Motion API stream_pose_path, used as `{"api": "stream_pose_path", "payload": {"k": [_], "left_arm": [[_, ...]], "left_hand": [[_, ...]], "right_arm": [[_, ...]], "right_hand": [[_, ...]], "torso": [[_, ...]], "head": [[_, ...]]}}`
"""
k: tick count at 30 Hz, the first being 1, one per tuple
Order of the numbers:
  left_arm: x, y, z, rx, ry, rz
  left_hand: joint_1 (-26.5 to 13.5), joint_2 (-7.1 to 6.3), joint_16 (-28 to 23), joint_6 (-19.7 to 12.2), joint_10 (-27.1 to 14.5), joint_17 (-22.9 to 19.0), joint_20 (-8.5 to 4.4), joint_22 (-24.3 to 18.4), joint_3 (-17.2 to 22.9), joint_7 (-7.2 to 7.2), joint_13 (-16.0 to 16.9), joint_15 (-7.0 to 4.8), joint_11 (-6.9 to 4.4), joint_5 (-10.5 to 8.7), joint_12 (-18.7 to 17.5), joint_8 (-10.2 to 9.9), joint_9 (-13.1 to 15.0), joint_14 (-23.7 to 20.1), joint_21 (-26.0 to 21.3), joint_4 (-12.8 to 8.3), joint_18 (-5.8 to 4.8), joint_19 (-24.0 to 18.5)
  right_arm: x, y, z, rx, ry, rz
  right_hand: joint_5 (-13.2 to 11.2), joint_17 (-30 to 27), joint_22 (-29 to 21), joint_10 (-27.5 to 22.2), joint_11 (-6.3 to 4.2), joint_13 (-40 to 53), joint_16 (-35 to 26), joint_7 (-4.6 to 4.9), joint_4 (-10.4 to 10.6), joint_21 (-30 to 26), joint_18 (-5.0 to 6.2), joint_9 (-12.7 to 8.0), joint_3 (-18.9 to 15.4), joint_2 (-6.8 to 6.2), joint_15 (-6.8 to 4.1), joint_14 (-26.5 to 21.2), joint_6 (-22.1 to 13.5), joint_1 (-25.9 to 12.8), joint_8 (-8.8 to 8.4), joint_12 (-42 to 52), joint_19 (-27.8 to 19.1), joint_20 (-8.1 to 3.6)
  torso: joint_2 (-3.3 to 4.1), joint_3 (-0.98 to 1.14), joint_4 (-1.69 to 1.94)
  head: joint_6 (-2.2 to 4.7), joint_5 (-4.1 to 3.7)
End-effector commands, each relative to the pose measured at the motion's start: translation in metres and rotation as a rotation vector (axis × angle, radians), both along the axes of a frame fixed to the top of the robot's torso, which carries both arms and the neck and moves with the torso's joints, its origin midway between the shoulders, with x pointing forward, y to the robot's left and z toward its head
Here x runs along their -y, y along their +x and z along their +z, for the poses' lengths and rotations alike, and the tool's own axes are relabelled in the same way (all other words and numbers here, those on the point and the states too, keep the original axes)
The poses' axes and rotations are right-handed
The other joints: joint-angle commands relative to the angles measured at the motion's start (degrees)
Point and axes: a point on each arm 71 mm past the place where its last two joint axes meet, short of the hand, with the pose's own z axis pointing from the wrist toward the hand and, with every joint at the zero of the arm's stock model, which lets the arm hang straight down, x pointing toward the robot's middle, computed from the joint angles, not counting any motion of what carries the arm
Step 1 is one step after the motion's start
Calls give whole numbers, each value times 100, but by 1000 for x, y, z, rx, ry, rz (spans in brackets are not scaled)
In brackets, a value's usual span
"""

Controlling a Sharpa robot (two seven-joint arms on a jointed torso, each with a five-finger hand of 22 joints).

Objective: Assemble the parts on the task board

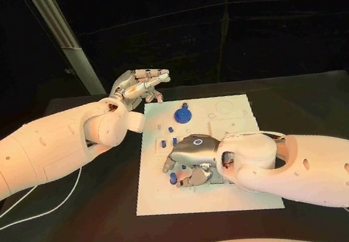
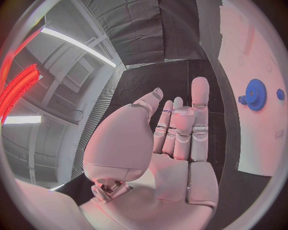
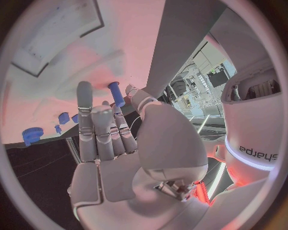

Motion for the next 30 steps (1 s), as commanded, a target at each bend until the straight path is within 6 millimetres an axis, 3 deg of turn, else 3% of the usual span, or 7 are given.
{"api": "stream_pose_path", "payload": {"k": [1, 7, 11, 17, 20, 23, 30], "left_arm": [[1, 0, 1, 1, -8, -15], [0, 0, 1, -2, -7, -15], [-1, 0, 1, -4, -6, -17], [-5, 0, 1, -5, -4, -9], [-6, 0, 1, -6, -4, -8], [-6, 0, 0, -6, -4, -10], [-7, 0, 0, -8, -4, -12]], "left_hand": [[20, 58, 19, -20, -37, -2, -32, -6, -3, 30, -10, 14, 10, -12, 16, 16, -8, -43, -34, -36, 67, -11], [20, 58, 19, -20, -37, -2, -32, -6, -3, 30, -10, 14, 10, -12, 16, 16, -8, -43, -34, -36, 67, -11], [20, 58, 19, -20, -37, -2, -32, -6, -3, 30, -10, 14, 10, -12, 16, 16, -8, -43, -34, -36, 67, -11], [20, 58, 19, -20, -37, -2, -32, -6, -3, 30, -10, 14, 10, -12, 16, 16, -8, -43, -34, -36, 67, -11], [20, 58, 19, -20, -37, -2, -32, -6, -3, 30, -10, 14, 10, -12, 16, 16, -8, -43, -34, -36, 67, -11], [18, 63, 19, -24, -47, -9, -31, -17, -3, 33, -12, 16, 12, -12, 20, 15, -9, -47, -47, -33, 68, -16], [13, 71, 19, -28, -51, -14, -30, -22, -2, 36, -13, 18, 14, -12, 24, 14, -9, -50, -53, -28, 69, -18]], "right_arm": [[7, 0, 12, 33, 147, -13], [38, 0, 21, -14, 274, -88], [77, 7, 23, -157, 359, -238], [140, 10, 18, -311, 362, -461], [166, 9, 11, -389, 285, -563], [188, 6, 6, -406, 186, -660], [207, 2, 6, -318, 68, -754]], "right_hand": [[18, -59, -39, -132, 13, 15, -34, 7, 16, -54, 78, 15, -192, 35, 1, -41, -72, 8, 2, 82, -45, 15], [102, 311, -63, 119, -18, 79, 257, 18, 76, -48, 85, 62, -471, 155, -21, 133, 116, 60, 88, 436, 78, 0], [181, 885, 649, 709, -124, 151, 662, -46, 144, 472, -25, 116, -512, 306, -98, 340, 488, 81, 222, 774, 500, -51], [186, 1768, 1734, 1798, -422, 491, 1265, -288, 330, 1224, -200, 147, -666, 329, -323, 550, 784, -87, 334, 1425, 1004, -237], [639, 2027, 2132, 2380, -639, 947, 1452, -533, 618, 1506, -265, 280, -981, 268, -499, 585, 1251, -505, 612, 2034, 1182, -382], [1073, 2463, 2599, 2698, -760, 2916, 1726, -641, 920, 1811, -358, 407, -1430, 192, -589, 632, 1325, -913, 733, 3826, 1345, -512], [1178, 3023, 3089, 2530, -755, 5447, 2057, -633, 1175, 2131, -424, 683, -2032, 283, -586, 667, 1159, -843, 902, 5922, 1447, -528]], "torso": [[-4, 8, -6], [-9, 0, -14], [-11, -8, -10], [-29, 9, -72], [-51, -3, -122], [-79, -3, -187], [-113, 10, -246]], "head": [[-13, 25], [39, -54], [88, -160], [124, -323], [154, -452], [161, -494], [159, -509]]}}
